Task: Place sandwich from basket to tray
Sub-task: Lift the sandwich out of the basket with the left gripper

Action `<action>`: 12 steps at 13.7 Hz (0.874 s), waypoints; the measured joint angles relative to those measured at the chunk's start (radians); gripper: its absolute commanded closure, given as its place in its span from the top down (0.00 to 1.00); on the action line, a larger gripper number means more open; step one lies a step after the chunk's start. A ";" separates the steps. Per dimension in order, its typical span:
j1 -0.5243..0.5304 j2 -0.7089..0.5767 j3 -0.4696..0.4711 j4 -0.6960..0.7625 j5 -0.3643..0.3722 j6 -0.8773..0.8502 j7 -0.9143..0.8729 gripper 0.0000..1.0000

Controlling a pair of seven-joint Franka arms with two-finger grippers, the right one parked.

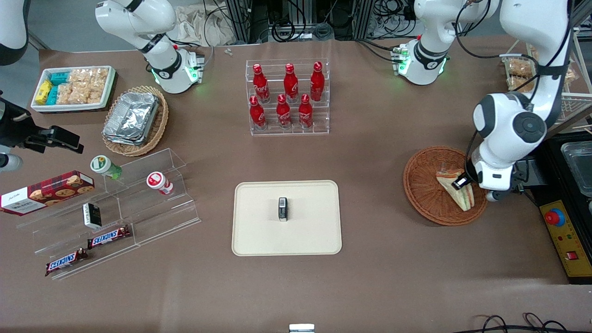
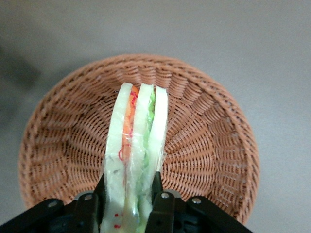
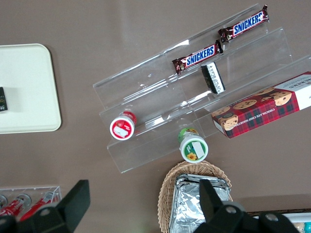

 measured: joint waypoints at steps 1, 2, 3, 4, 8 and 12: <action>0.000 -0.006 0.000 0.061 0.000 -0.093 0.005 0.39; 0.000 -0.009 0.000 0.138 0.000 -0.200 0.011 0.40; 0.000 -0.009 0.000 0.219 0.001 -0.295 0.023 0.40; -0.001 -0.008 0.000 0.291 0.001 -0.366 0.039 0.40; -0.021 0.022 -0.025 0.475 0.001 -0.484 0.062 0.40; -0.113 0.093 -0.048 0.605 0.001 -0.525 0.061 0.41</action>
